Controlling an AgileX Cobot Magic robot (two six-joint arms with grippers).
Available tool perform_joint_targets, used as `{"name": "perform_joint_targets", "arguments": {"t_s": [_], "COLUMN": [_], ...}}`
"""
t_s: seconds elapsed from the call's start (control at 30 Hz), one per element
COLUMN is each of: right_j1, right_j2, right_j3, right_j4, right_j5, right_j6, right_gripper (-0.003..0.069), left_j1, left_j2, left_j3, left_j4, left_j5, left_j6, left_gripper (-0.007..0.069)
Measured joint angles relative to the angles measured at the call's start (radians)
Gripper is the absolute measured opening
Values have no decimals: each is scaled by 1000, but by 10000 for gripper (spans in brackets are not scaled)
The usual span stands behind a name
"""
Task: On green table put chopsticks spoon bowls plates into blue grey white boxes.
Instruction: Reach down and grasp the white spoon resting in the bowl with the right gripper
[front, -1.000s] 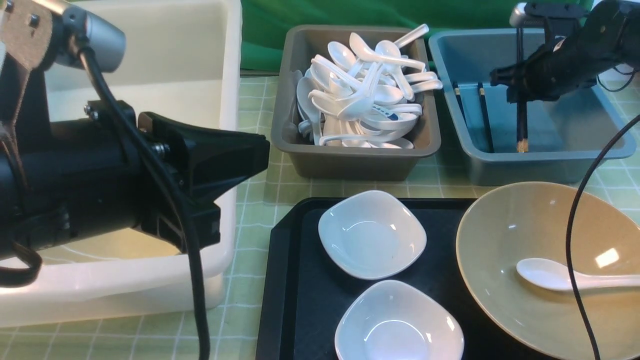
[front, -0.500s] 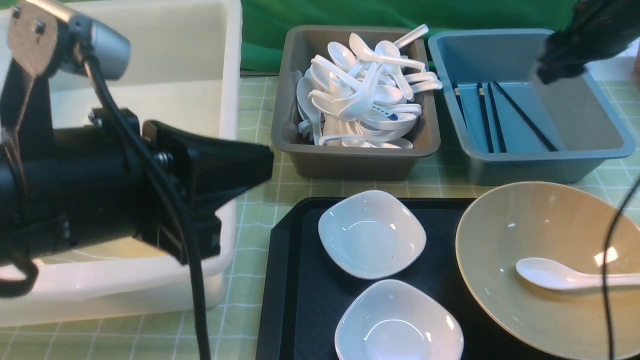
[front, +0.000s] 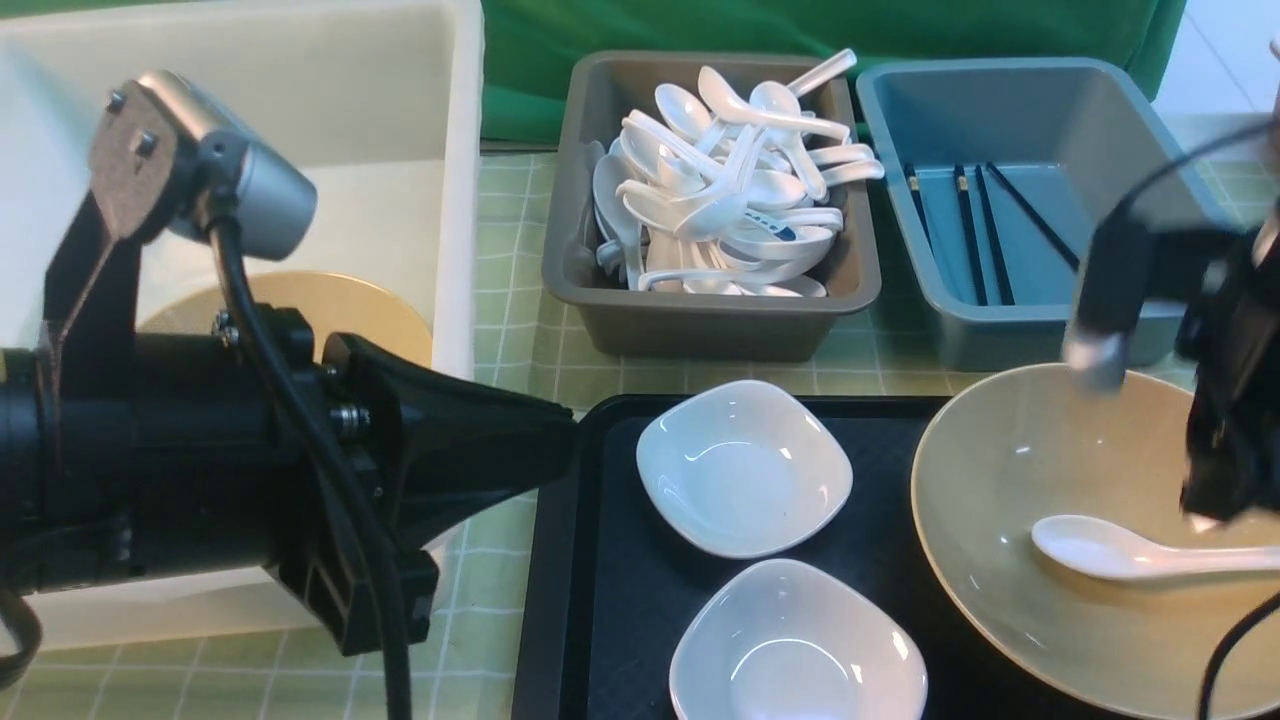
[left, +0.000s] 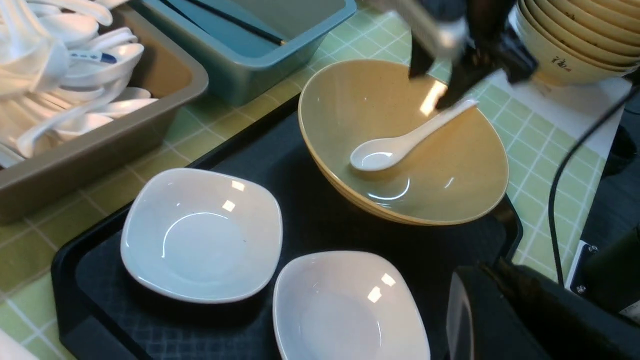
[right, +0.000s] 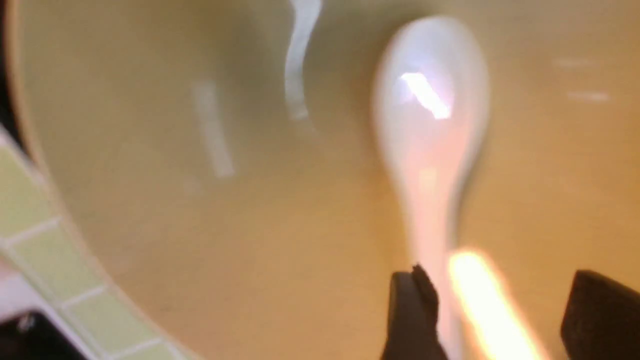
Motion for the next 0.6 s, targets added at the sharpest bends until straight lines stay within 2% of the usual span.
{"name": "perform_joint_targets", "arguments": {"t_s": [0.13, 0.43, 0.5, 0.6], "right_j1": [52, 57, 57, 57], "right_j2": [26, 148, 178, 207], "right_j3": [48, 52, 52, 52], "right_j4": [-100, -137, -136, -136], "right_j5": [0, 0, 0, 0], "right_j6": [56, 97, 99, 98], "right_gripper": [402, 401, 384, 309], "left_j1": [0, 0, 0, 0], "left_j2": [0, 0, 0, -6], "left_j3": [0, 0, 0, 0], "left_j4": [0, 0, 0, 1], "left_j5": [5, 7, 7, 7], "left_j6": [0, 4, 4, 4], "left_gripper": [-2, -2, -2, -2]}}
